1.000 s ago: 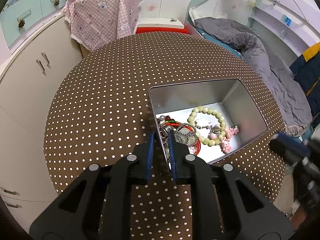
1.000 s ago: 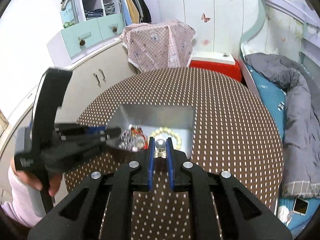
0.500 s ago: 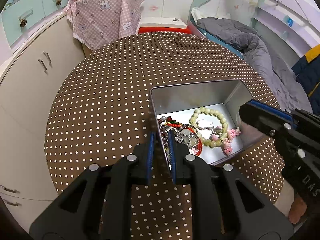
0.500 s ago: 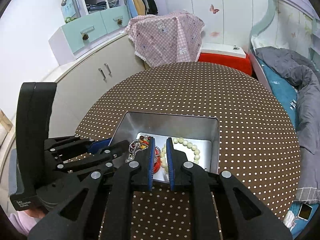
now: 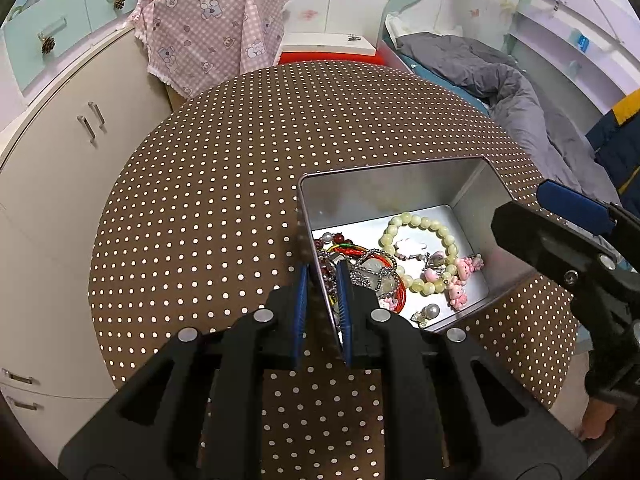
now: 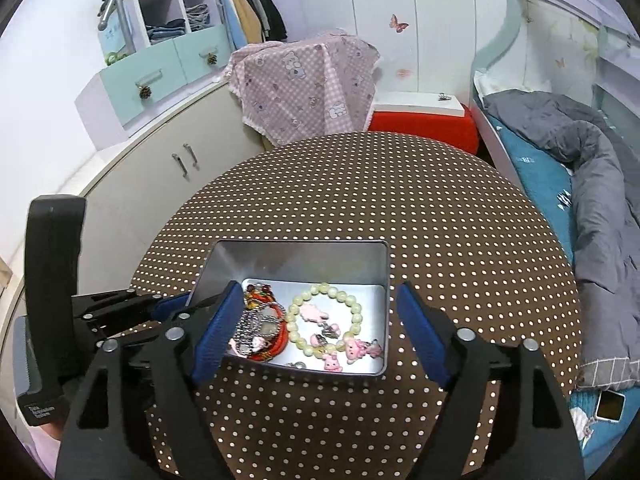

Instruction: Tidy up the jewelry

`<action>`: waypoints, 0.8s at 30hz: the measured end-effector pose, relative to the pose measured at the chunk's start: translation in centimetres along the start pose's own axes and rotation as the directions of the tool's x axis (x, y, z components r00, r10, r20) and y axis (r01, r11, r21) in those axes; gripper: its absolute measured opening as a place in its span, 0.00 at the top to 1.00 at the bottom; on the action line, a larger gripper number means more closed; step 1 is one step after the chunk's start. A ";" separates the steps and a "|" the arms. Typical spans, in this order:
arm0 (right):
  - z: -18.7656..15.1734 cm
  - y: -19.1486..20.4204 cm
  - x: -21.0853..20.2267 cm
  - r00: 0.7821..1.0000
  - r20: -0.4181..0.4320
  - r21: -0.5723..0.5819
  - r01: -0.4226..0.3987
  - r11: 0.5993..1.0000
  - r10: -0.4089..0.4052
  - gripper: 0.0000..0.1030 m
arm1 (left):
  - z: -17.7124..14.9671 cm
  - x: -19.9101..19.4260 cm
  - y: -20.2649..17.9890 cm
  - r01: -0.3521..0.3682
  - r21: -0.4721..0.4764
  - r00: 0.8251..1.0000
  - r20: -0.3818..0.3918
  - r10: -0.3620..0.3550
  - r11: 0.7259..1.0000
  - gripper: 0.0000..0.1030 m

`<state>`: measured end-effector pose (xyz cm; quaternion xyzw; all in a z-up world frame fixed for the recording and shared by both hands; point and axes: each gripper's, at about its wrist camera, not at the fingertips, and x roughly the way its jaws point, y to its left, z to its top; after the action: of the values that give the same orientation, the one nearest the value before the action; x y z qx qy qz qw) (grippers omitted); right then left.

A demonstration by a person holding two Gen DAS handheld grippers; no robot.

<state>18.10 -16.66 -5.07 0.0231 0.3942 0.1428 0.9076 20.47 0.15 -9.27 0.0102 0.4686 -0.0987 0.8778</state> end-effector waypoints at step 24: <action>-2.3 -2.1 -4.1 0.996 0.040 0.081 0.078 0.994 -0.081 0.08 | -0.8 -3.2 -0.3 -0.043 -0.025 0.997 0.070 0.045 0.999 0.35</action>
<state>14.28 -19.97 -4.02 0.0465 0.3804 0.0904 0.9192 18.04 0.50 -7.06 0.0064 0.4380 -0.0742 0.8959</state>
